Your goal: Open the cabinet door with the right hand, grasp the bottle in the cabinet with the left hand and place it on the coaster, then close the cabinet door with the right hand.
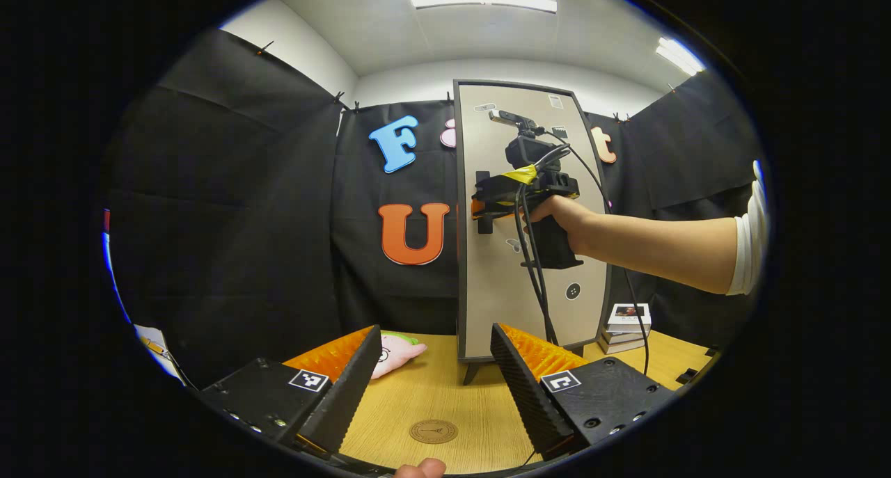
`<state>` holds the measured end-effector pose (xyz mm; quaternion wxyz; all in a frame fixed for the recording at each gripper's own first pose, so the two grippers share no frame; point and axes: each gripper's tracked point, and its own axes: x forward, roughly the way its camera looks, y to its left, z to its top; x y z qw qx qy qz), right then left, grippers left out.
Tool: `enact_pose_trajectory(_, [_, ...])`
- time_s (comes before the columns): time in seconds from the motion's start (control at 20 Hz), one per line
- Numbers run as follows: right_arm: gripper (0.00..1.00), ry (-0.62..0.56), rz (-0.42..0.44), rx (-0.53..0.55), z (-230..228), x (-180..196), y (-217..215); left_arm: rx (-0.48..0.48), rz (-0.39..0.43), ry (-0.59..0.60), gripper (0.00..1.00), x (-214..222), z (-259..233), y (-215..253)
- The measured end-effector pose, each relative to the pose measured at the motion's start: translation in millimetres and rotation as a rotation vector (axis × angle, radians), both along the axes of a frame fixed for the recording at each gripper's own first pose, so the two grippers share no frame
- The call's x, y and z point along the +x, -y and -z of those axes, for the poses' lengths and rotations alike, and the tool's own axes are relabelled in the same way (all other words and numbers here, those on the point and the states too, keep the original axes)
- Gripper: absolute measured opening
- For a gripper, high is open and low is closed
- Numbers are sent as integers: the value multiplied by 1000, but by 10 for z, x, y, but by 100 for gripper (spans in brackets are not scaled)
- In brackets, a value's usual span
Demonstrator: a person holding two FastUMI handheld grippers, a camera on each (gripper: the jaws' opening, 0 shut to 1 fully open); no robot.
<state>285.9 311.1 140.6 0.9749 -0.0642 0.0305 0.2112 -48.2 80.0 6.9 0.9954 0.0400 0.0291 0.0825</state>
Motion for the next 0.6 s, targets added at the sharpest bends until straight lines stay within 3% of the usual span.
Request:
enact_pose_trajectory(0.1, [37, 7, 22, 3, 2, 9, 15, -1, -7, 1, 95, -2, 11, -37])
enact_pose_trajectory(0.15, [37, 8, 16, 8, 8, 26, 13, -3, -11, 3, 95, -8, 8, -56])
enact_pose_trajectory(0.3, [24, 5, -5, 30, 10, 8, 7, -8, -17, 1, 95, 9, 24, -93])
enact_pose_trajectory(0.6, [20, 5, -19, 23, 24, 1, 25, -1, -4, 11, 95, 20, -5, -82])
